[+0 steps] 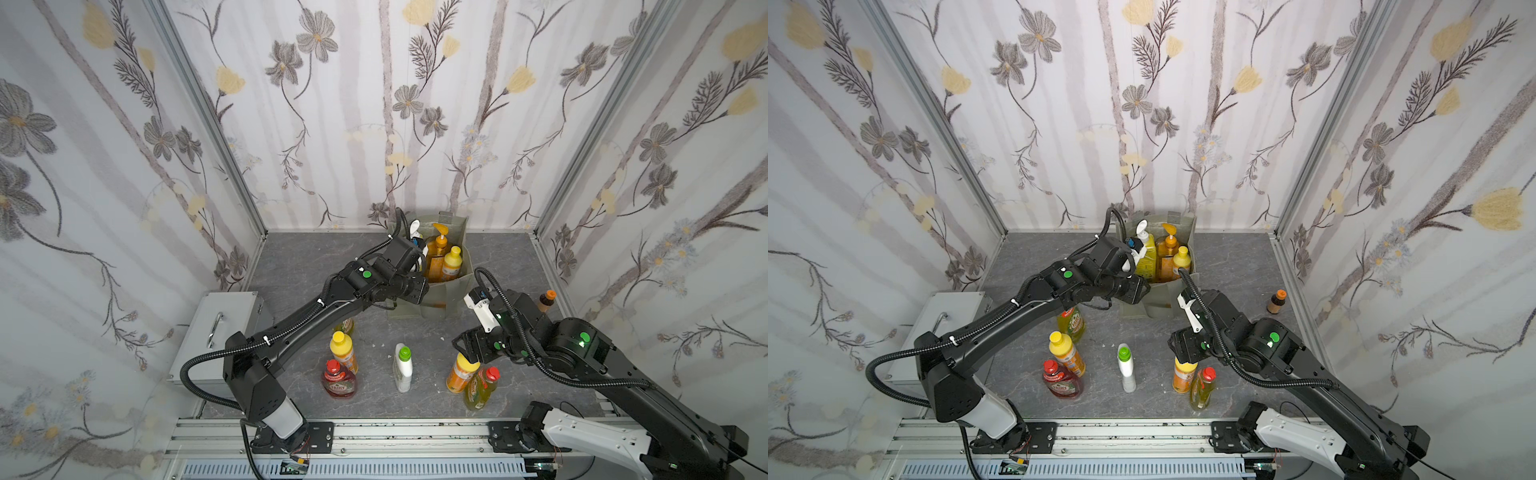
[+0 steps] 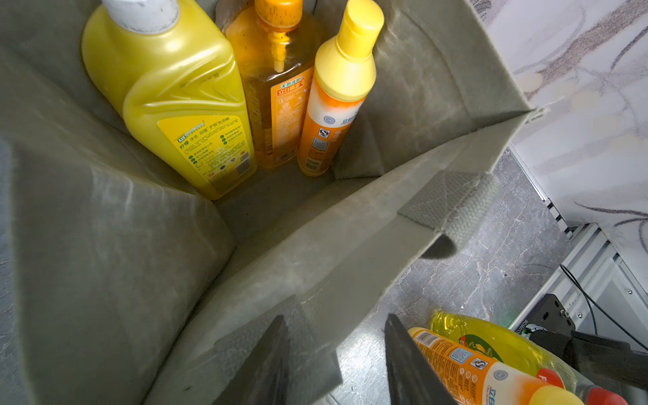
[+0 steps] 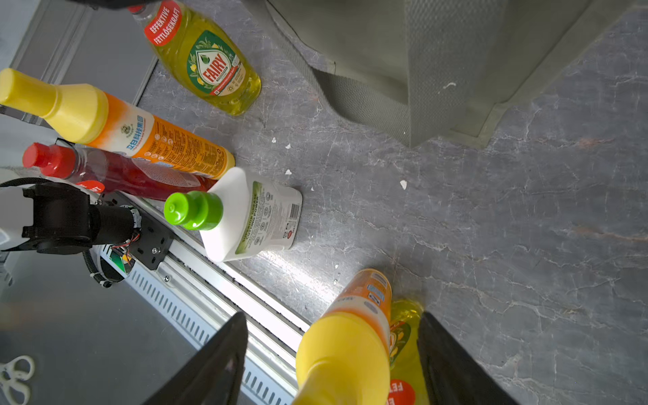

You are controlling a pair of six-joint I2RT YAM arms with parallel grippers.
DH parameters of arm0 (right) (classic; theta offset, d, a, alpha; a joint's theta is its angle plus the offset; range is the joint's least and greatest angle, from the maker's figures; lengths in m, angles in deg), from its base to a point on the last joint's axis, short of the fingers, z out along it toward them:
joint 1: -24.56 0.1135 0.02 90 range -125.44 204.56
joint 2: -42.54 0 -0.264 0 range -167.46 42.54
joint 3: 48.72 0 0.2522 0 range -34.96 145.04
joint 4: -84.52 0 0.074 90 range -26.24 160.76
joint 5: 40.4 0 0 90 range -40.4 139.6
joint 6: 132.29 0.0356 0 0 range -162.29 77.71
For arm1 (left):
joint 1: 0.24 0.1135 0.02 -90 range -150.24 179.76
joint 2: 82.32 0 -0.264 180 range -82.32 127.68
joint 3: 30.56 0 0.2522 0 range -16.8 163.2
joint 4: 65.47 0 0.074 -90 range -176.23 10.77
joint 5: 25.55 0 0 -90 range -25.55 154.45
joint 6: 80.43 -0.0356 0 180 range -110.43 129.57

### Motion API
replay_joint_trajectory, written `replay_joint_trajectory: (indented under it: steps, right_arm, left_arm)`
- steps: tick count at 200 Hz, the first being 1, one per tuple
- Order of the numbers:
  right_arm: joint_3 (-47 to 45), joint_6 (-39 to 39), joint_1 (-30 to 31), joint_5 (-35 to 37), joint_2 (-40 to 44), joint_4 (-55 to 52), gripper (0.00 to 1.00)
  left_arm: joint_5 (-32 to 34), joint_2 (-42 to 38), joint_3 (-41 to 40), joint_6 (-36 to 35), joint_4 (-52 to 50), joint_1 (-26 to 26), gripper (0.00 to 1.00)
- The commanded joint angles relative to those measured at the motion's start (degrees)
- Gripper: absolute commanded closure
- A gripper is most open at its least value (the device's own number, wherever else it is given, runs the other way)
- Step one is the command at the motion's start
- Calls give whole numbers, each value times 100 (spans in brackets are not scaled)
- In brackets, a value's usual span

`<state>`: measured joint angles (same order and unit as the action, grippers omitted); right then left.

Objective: Pack dish soap into the shopping bag
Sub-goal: Pick up the bottle of dish soap at the center of the board.

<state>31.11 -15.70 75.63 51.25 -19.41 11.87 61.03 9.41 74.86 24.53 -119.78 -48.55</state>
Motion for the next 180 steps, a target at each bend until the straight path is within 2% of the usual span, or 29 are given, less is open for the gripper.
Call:
replay_joint_trajectory:
  steps: [1,47,68,110,180]
  right_arm:
    - [-100,421,108,69,180,-30,24]
    - [-309,678,422,323,246,-89,30]
    - [-322,732,563,564,133,-163,39]
    - [-296,750,719,952,-88,-224,50]
    - [-35,734,960,1177,-384,-394,67]
  left_arm:
    - [113,-13,-24,-50,-39,1,54]
    - [126,-7,-33,-46,-49,-2,54]
    - [164,-22,-40,-63,-84,0,54]
    - [193,-32,-42,-81,-99,-1,54]
    - [175,45,28,-143,-137,9,54]
